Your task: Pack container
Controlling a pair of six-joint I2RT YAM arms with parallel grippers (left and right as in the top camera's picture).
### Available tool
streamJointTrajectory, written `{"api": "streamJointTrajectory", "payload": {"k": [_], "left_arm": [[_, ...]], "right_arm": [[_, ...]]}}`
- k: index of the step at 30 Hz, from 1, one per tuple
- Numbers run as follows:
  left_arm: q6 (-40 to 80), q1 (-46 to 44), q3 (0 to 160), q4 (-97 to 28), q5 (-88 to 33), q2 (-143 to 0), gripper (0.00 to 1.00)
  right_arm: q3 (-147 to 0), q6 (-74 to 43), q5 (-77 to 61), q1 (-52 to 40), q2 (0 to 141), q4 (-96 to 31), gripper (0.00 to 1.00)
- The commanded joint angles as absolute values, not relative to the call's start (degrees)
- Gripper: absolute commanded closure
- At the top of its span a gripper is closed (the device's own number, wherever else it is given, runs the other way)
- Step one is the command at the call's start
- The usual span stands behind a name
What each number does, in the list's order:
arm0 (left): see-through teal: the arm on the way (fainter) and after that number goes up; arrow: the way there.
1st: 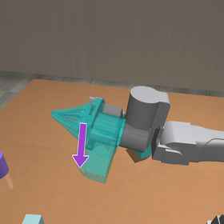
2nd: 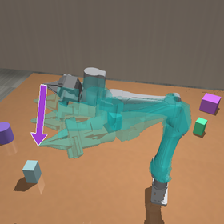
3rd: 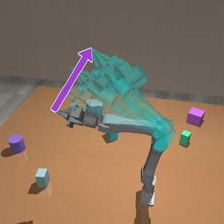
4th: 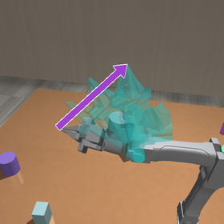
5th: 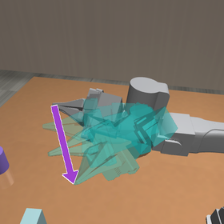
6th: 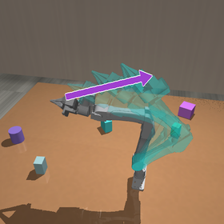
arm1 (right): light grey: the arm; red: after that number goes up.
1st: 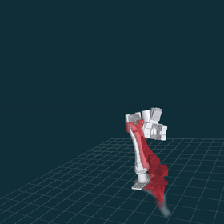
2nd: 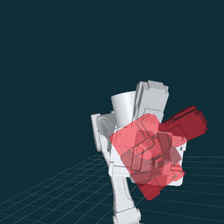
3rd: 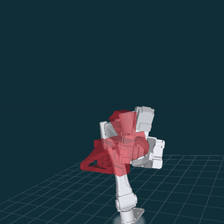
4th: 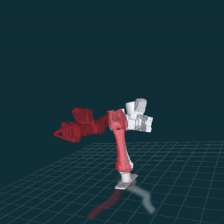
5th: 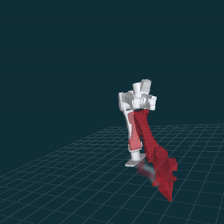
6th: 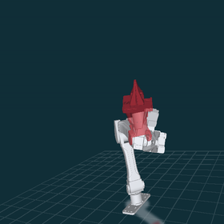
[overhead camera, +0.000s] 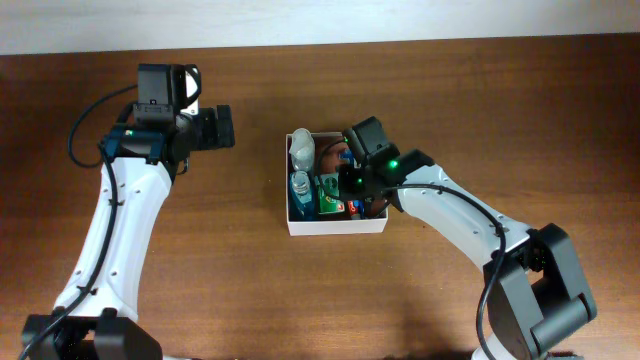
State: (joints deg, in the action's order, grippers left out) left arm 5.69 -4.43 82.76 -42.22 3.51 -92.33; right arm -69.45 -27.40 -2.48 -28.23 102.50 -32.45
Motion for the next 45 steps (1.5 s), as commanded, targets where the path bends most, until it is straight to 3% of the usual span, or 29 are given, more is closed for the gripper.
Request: {"api": "streamJointTrajectory", "payload": {"k": [1,9,18,24,31,37,45], "left_arm": [[6.42,-4.45,83.68,-42.09,3.92,-90.72,0.01],[6.42,-4.45,83.68,-42.09,3.92,-90.72,0.00],[6.42,-4.45,83.68,-42.09,3.92,-90.72,0.00],[6.42,-4.45,83.68,-42.09,3.92,-90.72,0.00],[6.42,-4.45,83.68,-42.09,3.92,-90.72,0.00],[6.42,-4.45,83.68,-42.09,3.92,-90.72,0.00],[6.42,-4.45,83.68,-42.09,3.92,-90.72,0.01]], "right_arm": [[-68.88,-28.21,-2.35,-28.53,102.87,-31.86,0.96],[-68.88,-28.18,-2.37,-28.53,105.54,-30.15,0.96],[-69.04,-28.18,-2.46,-28.53,105.51,-29.58,0.72],[-74.87,-27.44,-5.61,-28.47,103.74,-32.32,0.67],[-88.71,-23.40,-5.61,-27.27,98.67,-45.19,0.57],[-96.40,-21.19,-5.37,-26.94,90.89,-54.30,0.42],[-96.44,-21.26,-4.62,-26.98,66.78,-63.44,0.26]]}}
